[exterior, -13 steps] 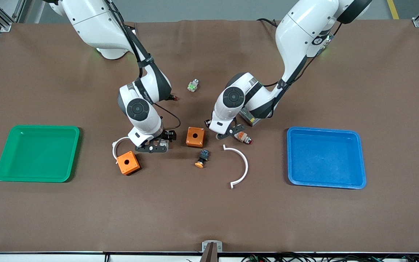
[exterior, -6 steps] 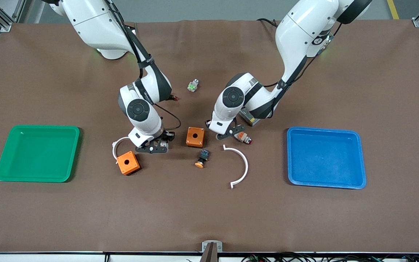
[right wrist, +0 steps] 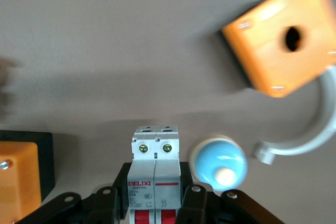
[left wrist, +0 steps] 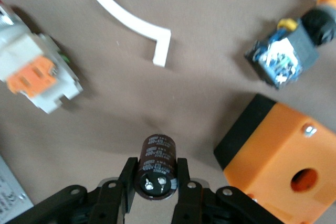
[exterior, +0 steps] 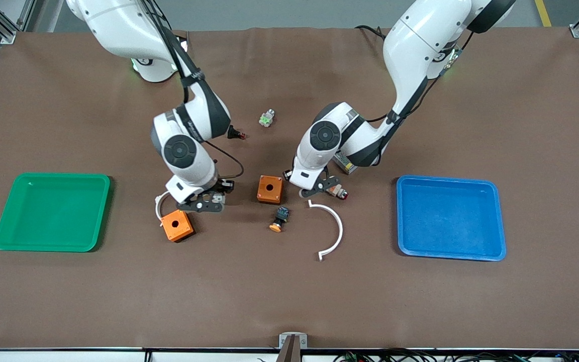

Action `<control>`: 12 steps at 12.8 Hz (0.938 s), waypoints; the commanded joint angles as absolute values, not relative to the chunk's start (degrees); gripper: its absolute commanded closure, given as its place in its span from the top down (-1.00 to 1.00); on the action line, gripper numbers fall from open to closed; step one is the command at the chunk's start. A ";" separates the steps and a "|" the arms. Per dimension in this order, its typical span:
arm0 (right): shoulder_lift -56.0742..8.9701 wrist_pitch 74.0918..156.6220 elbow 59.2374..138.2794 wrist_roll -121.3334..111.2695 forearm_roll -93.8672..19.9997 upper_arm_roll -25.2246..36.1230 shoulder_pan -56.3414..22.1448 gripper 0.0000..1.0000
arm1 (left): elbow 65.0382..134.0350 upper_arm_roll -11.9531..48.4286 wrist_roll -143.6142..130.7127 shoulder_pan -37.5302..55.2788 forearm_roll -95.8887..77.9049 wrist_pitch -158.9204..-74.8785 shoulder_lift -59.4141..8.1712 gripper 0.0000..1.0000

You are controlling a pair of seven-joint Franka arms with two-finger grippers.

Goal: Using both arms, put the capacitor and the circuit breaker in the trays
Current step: 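Carry the capacitor to the blue tray while the right gripper carries the breaker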

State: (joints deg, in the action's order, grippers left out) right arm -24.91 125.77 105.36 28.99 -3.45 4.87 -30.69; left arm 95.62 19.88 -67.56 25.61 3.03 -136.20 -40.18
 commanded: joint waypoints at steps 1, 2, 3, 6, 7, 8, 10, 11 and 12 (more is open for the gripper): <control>-17.33 118.07 105.92 27.87 -3.61 4.48 -25.86 -0.64 | 95.98 19.86 -67.86 22.25 4.22 -129.66 -34.82 -0.83; -15.92 114.12 104.69 25.34 -3.60 4.48 -23.49 -0.64 | 96.06 19.86 -66.89 20.76 4.31 -127.64 -33.41 -0.85; -15.39 109.56 102.33 22.70 -3.69 4.48 -20.68 -0.64 | 95.98 19.86 -65.23 19.18 4.22 -126.14 -32.27 -0.85; -15.38 101.79 97.04 14.01 -3.08 4.48 -11.63 -0.64 | 96.24 20.30 -59.26 12.33 4.22 -123.23 -29.89 -0.85; -15.64 101.78 96.51 9.54 -1.68 4.48 -7.95 -0.64 | 96.24 20.30 -57.24 10.56 4.22 -122.44 -29.88 -0.86; -15.82 101.95 95.98 6.01 0.24 4.48 -5.21 -0.64 | 96.33 20.30 -54.61 8.20 4.22 -122.17 -29.88 -0.87; -16.17 102.22 94.58 0.99 2.28 4.48 -0.20 -0.64 | 96.42 20.21 -50.30 4.06 4.22 -121.99 -30.06 -0.87; -17.04 102.30 94.14 -1.90 2.55 4.48 2.26 -0.64 | 96.59 20.21 -48.53 2.48 4.22 -121.99 -30.15 -0.87; -18.27 102.91 93.35 -4.72 2.64 4.48 4.20 -0.64 | 97.03 20.13 -46.43 0.72 4.31 -121.99 -30.23 -0.87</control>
State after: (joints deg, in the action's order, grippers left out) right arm -15.84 103.18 96.37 -0.95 1.44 5.67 0.91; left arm 95.85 19.61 -49.01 3.13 3.39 -122.58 -30.89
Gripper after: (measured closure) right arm 0.599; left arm 0.656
